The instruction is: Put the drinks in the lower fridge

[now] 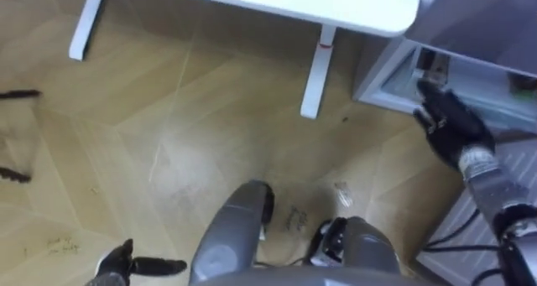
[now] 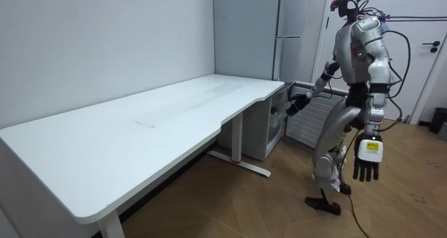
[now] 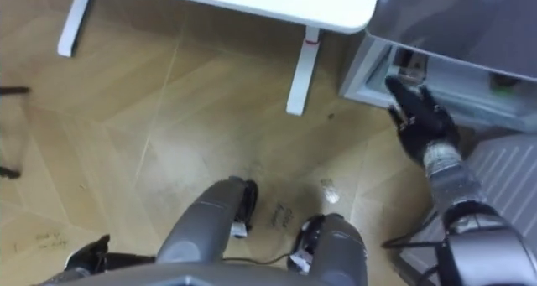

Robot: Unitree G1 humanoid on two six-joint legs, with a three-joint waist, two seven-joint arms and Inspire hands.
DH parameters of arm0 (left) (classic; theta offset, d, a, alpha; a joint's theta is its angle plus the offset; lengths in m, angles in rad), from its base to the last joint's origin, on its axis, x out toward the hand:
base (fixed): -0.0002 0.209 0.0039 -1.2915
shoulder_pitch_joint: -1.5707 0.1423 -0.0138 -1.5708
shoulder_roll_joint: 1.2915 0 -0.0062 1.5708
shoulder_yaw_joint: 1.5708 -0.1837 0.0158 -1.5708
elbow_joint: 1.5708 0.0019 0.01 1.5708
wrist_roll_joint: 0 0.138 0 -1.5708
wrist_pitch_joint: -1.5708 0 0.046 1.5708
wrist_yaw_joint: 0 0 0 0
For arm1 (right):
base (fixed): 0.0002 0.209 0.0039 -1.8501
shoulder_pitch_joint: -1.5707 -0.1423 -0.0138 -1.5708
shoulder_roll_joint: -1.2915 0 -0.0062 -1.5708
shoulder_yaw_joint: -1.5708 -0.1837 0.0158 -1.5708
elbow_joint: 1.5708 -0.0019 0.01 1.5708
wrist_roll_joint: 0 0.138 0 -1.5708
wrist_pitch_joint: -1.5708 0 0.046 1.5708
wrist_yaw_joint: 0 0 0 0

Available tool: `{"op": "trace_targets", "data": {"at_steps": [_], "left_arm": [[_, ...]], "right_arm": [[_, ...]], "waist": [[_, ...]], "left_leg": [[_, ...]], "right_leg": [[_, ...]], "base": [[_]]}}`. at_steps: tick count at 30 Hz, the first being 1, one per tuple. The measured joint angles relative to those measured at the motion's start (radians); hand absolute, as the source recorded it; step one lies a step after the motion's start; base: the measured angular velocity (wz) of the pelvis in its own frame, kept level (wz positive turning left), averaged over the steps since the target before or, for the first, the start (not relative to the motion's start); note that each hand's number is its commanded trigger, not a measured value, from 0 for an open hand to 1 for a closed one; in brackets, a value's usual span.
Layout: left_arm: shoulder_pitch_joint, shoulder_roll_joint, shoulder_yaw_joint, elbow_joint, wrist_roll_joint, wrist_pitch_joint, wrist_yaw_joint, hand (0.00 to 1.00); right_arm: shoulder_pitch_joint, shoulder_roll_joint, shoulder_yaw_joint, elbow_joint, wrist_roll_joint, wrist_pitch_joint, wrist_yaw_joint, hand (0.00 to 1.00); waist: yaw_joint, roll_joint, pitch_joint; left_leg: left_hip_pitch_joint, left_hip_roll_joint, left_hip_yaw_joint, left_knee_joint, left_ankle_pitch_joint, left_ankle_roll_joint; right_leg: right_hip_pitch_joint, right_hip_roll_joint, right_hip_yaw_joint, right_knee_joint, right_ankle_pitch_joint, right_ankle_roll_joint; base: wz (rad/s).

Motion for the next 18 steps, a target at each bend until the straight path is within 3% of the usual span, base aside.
{"op": "trace_targets", "data": {"at_steps": [5, 9, 12, 16, 18], "left_arm": [[0.001, -0.040, 0.002, 0.006, 0.000, -0.029, 0.027, 0.00], [0.001, -0.049, 0.006, -0.006, -0.001, -0.052, 0.038, 0.00], [0.014, -0.054, 0.010, -0.001, -0.004, -0.076, 0.059, 0.00], [0.022, -0.071, 0.028, -0.013, 0.000, -0.089, 0.062, 0.00], [0.042, -0.072, 0.037, -0.032, -0.001, -0.091, 0.064, 0.00]], "right_arm": [[0.112, 0.059, 0.002, 0.018, -0.017, 0.000, 0.022, 0.00], [0.189, 0.094, 0.004, 0.019, -0.037, -0.001, 0.023, 0.00], [0.231, 0.130, 0.004, 0.018, -0.036, -0.001, 0.023, 0.00], [0.262, 0.136, 0.003, -0.020, -0.036, -0.001, 0.023, 0.00], [0.287, 0.142, 0.004, -0.045, -0.037, -0.001, 0.024, 0.00]], "waist": [[-0.023, 0.004, -0.0021], [-0.038, -0.001, -0.0048], [-0.049, -0.011, -0.0125], [-0.061, -0.020, -0.0178], [-0.068, -0.034, -0.0278]], "left_leg": [[0.108, 0.002, 0.013, -0.108, 0.027, 0.007], [0.171, 0.002, 0.020, -0.175, 0.048, 0.011], [0.251, -0.002, 0.039, -0.234, 0.060, 0.015], [0.317, -0.004, 0.044, -0.273, 0.067, 0.018], [0.345, -0.003, 0.046, -0.289, 0.068, 0.018]], "right_leg": [[0.115, 0.018, -0.003, -0.140, 0.053, 0.014], [0.179, 0.029, -0.001, -0.219, 0.092, 0.022], [0.244, 0.032, 0.022, -0.272, 0.112, 0.031], [0.305, 0.035, 0.022, -0.322, 0.131, 0.035], [0.335, 0.040, 0.023, -0.347, 0.140, 0.037]], "base": [[-0.05], [-0.06], [-0.18], [-0.05], [-0.03]]}}
